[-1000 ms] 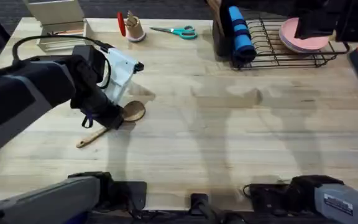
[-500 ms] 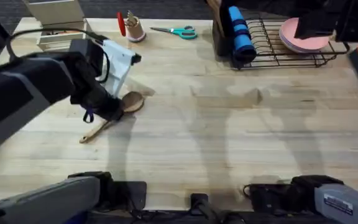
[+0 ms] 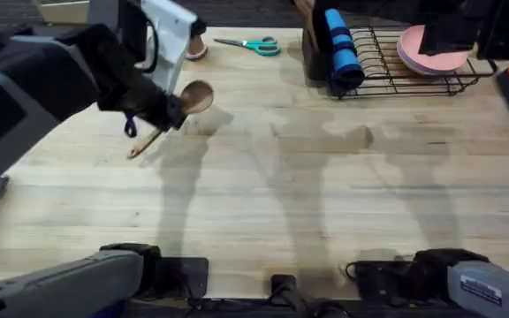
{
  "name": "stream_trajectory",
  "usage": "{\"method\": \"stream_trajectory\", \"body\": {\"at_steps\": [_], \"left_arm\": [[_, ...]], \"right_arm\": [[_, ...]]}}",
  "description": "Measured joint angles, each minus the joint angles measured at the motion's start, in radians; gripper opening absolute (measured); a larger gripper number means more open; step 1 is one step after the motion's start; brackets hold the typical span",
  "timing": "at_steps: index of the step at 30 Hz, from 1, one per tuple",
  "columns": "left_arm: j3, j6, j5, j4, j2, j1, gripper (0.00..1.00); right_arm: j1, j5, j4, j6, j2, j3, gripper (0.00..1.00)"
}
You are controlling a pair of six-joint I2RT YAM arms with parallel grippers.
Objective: Pick up the spoon on the table one by one and put them onto the rack
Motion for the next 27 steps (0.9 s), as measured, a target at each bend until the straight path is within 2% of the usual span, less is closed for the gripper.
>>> {"method": "stream_trajectory", "body": {"at_steps": [5,9,15,21,27], "left_arm": [[0.033,-0.049,0.024,0.126,0.000,-0.089,0.043],[0.038,-0.082,0.077,0.247,0.000,-0.159,0.043],[0.038,-0.103,0.121,0.401,0.000,-0.247,0.043],[0.038,-0.110,0.163,0.449,0.000,-0.292,0.043],[0.038,-0.137,0.216,0.468,0.000,-0.296,0.043]], "right_arm": [[0.000,0.000,0.000,0.000,0.000,0.000,0.996],[0.000,0.000,0.000,0.000,0.000,0.000,0.996],[0.000,0.000,0.000,0.000,0.000,0.000,0.996],[0.000,0.000,0.000,0.000,0.000,0.000,0.996],[0.000,0.000,0.000,0.000,0.000,0.000,0.996]]}}
